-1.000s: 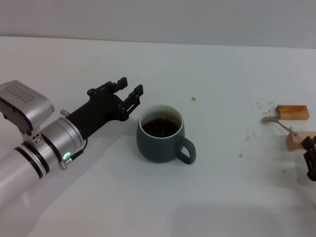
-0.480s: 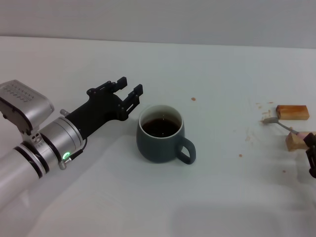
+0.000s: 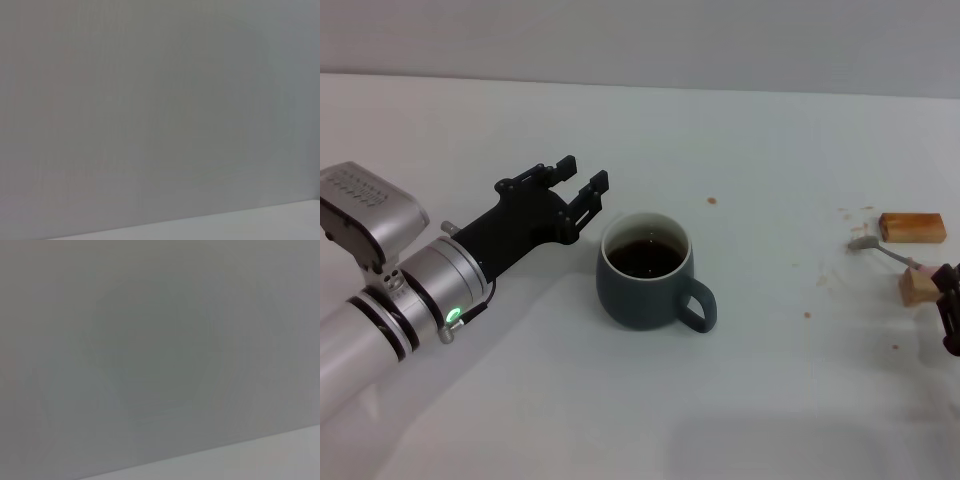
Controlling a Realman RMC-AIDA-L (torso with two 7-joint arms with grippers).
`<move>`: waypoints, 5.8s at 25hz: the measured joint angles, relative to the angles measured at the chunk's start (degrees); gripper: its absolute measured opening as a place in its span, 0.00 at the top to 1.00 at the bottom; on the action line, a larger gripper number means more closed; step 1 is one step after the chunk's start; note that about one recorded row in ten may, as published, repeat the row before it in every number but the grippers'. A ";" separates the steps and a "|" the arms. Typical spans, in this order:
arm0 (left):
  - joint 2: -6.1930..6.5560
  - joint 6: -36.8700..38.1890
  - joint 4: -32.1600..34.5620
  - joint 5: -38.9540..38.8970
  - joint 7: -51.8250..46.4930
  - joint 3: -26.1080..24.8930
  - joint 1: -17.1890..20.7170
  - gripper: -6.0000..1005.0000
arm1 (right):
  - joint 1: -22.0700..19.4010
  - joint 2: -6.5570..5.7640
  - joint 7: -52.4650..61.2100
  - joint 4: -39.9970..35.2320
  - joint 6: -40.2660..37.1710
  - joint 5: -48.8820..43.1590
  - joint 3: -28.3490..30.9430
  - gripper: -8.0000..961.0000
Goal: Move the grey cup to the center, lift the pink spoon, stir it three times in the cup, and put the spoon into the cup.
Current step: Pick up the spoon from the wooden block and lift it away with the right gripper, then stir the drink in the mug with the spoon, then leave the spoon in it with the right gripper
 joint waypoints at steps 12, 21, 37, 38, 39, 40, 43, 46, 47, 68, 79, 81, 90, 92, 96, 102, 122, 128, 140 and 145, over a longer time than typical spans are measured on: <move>-0.15 0.00 0.00 0.00 0.16 0.00 0.05 0.53 | 0.25 -0.08 0.03 -0.22 -1.10 0.00 0.03 0.86; -0.18 0.00 0.00 0.00 0.18 0.00 0.09 0.53 | 0.69 -0.17 0.06 -0.38 -1.73 0.00 -0.12 0.89; -0.27 0.00 0.00 0.00 0.25 0.01 0.18 0.53 | 1.43 -0.16 0.17 -0.05 -3.60 0.00 0.01 0.89; -0.27 0.00 0.00 0.00 0.24 0.01 0.18 0.53 | 1.52 -0.16 0.16 -0.03 -3.60 0.00 0.00 0.89; -0.27 0.00 -0.01 0.00 0.23 0.01 0.18 0.53 | 1.59 -0.16 0.16 -0.03 -3.60 0.00 -0.05 0.89; -0.27 0.00 0.00 0.00 0.21 0.01 0.18 0.53 | 1.64 -0.16 0.16 -0.03 -3.60 0.00 -0.13 0.89; -0.27 0.00 -0.01 0.00 0.20 0.01 0.18 0.53 | 1.74 -0.16 0.17 -0.03 -3.60 0.00 -0.22 0.89; -0.27 0.00 -0.01 0.00 0.20 0.01 0.18 0.53 | 1.84 -0.16 0.16 -0.02 -3.60 0.00 -0.24 0.89; -0.27 0.00 0.00 0.00 0.20 0.01 0.18 0.53 | 1.90 -0.16 0.17 -0.03 -3.60 0.00 -0.25 0.89; -0.14 0.54 -0.57 0.01 0.42 -1.49 0.77 0.53 | 1.92 -0.66 9.19 -6.41 -4.41 0.44 -3.25 0.89; -0.31 2.68 -0.58 -0.10 -0.01 -2.99 1.21 0.53 | 1.64 -0.80 26.23 -19.47 -9.21 -0.64 -4.18 0.89; -0.40 4.08 -0.48 -0.10 -0.03 -3.80 1.39 0.53 | 1.36 -0.95 30.75 -23.90 -10.08 -1.19 -4.17 0.89; -0.53 8.87 -0.52 -0.11 -0.10 -6.99 3.05 0.53 | 3.37 -3.74 55.98 -43.23 -12.21 -8.83 -3.42 0.89; -0.57 10.29 -0.53 -0.11 -0.12 -7.29 3.81 0.53 | 4.77 -4.83 61.61 -46.59 -12.64 -11.75 -3.19 0.89; -0.62 12.08 -0.57 -0.08 -0.13 -7.41 5.08 0.53 | 9.02 -6.94 69.53 -50.56 -14.80 -18.34 -2.75 0.89; -0.43 14.58 -0.15 -0.07 -0.16 -7.43 6.17 0.53 | 16.78 -9.20 74.26 -51.81 -16.65 -28.29 -3.17 0.89; -0.53 15.15 -0.57 0.01 -0.18 -7.39 5.53 0.53 | 31.42 -7.26 76.65 -51.93 -13.63 -39.72 -17.78 0.89; -0.30 16.60 -0.60 0.00 -0.18 -6.98 5.55 0.53 | 33.29 -4.64 76.83 -52.00 -10.76 -43.42 -19.67 0.89; 0.32 19.12 0.11 0.00 -0.70 -7.02 6.53 0.53 | 33.85 -3.07 78.56 -55.51 -8.75 -43.69 -20.44 0.89; 0.55 18.90 0.17 0.00 -0.85 -7.25 6.18 0.53 | 33.73 -3.06 79.44 -57.37 -8.63 -43.26 -20.38 0.89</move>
